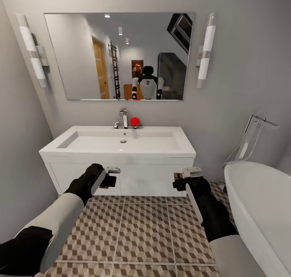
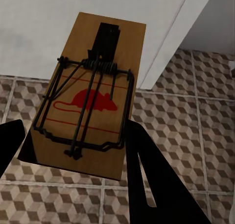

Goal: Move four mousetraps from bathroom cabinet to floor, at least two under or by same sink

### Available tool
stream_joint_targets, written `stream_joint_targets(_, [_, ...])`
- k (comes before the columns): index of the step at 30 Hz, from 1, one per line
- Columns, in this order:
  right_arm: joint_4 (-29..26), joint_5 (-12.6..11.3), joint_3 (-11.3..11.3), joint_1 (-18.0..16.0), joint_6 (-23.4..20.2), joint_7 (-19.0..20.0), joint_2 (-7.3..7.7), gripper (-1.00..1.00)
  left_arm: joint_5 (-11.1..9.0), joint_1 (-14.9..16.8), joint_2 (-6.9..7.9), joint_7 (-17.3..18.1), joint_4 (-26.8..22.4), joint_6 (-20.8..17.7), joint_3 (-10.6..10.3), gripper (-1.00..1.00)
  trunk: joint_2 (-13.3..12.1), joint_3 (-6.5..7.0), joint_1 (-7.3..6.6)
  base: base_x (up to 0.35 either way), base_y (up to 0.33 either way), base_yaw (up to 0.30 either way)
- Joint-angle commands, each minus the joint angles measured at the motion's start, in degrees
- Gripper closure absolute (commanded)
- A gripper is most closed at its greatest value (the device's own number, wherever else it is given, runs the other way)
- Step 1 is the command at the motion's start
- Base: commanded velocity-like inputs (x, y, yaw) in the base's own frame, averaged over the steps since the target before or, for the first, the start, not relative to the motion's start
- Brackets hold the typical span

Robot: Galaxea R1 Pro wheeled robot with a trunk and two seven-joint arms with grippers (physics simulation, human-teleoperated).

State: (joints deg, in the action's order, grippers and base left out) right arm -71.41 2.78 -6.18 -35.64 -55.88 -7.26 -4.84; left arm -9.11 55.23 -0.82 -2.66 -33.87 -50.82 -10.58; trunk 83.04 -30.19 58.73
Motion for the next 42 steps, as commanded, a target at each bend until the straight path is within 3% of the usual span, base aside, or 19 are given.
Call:
stream_joint_targets(1, [-0.04, 0.21, -0.06, -0.04, -0.28, -0.12, 0.00, 1.00, -0.29, 0.02, 0.04, -0.24, -0.06, -0.23, -0.22, 1.00, 0.04, -0.06, 0.00, 0.000, 0.000, 0.000])
stream_joint_targets(11, [0.04, 0.21, -0.06, -0.04, -0.28, -0.12, 0.01, 1.00, -0.29, -0.25, 0.03, -0.10, -0.05, -0.18, -0.23, 1.00, 0.04, -0.06, 0.00, -0.011, 0.000, 0.000])
stream_joint_targets(25, [0.05, 0.21, -0.06, -0.04, -0.28, -0.12, 0.01, 1.00, -0.29, -0.38, 0.10, -0.07, -0.01, -0.15, -0.23, 1.00, 0.04, -0.06, 0.00, -0.271, 0.000, 0.000])
stream_joint_targets(42, [0.05, 0.21, -0.06, -0.04, -0.28, -0.12, -0.01, 1.00, -0.28, -0.47, 0.06, -0.07, 1.55, -0.15, -0.26, 1.00, 0.84, -0.42, 0.44, -0.016, 0.000, 0.000])
